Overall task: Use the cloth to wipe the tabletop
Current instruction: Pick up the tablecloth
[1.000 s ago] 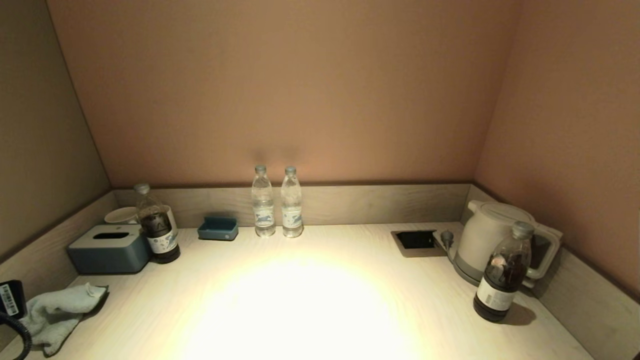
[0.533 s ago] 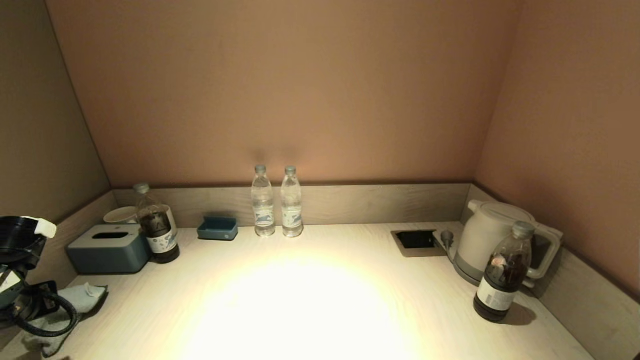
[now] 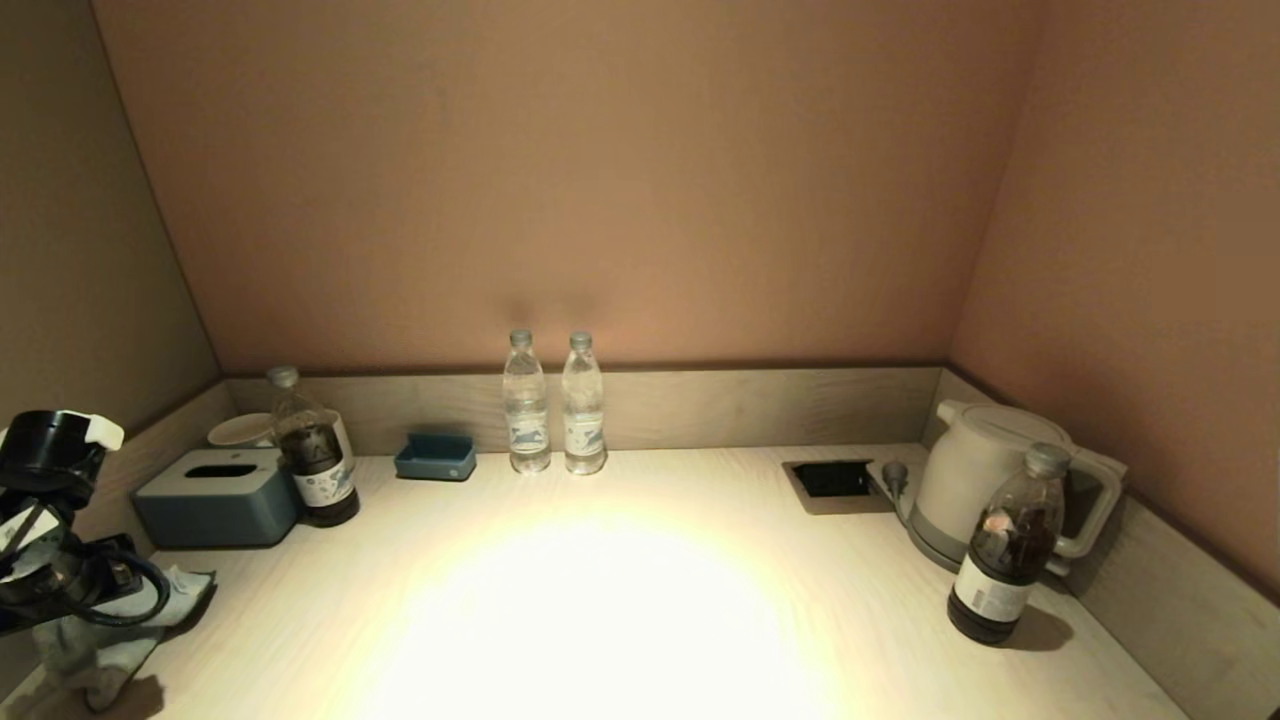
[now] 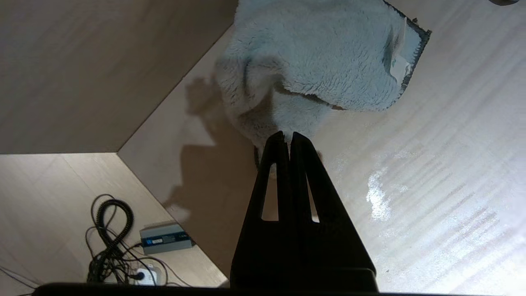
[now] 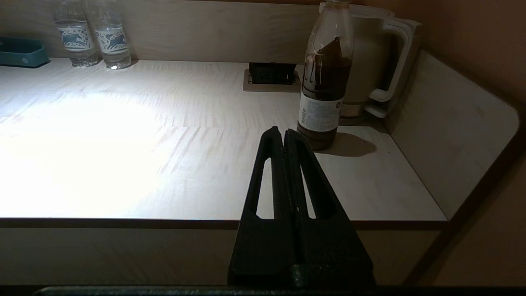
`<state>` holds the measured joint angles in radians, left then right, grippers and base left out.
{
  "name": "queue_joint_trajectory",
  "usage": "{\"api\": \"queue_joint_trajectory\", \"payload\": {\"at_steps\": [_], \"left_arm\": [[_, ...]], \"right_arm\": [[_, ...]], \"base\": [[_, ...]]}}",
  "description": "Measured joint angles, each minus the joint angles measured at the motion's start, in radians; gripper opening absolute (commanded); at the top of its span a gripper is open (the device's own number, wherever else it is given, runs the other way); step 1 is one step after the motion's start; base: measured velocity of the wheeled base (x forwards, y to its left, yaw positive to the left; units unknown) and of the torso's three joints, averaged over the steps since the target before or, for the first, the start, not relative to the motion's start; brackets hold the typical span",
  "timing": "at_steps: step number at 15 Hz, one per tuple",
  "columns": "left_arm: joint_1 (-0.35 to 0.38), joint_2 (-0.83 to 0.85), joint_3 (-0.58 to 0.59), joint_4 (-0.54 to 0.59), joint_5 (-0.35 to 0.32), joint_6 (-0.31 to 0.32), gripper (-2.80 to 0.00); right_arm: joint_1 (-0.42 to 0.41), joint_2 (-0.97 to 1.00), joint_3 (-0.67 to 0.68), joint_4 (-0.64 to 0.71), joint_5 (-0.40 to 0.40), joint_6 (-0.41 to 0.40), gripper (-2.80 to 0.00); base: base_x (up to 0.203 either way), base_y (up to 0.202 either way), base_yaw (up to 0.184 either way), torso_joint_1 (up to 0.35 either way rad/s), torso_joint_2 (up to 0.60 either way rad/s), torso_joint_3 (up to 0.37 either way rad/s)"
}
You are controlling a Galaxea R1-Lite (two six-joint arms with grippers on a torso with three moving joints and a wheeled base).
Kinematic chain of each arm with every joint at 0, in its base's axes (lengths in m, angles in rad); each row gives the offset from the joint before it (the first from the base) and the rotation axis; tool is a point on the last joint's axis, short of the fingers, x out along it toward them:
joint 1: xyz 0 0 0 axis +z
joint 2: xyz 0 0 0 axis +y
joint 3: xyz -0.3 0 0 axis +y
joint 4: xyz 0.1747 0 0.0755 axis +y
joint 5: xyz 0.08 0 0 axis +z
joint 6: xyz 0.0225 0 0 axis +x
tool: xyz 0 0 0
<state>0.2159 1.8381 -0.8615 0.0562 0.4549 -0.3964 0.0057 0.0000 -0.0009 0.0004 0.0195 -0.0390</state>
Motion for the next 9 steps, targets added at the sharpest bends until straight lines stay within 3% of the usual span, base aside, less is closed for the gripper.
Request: {"api": "queue_joint_trajectory", "payload": {"at_steps": [3,9], "left_arm": [[0.075,0.026,-0.038,0.013,-0.114,0.015,-2.80],[0.172,0.058,-0.086,0.012,-0.261,0.080,-2.80]], "right_arm": [[0.000,0.000,0.000,0.000,0.000,0.000,-2.80],[0.000,0.000,0.000,0.000,0.000,0.000,-2.80]], "base": [[0.000,0.000,0.000,0.000,0.00,0.000],[0.000,0.000,0.000,0.000,0.00,0.000]]}}
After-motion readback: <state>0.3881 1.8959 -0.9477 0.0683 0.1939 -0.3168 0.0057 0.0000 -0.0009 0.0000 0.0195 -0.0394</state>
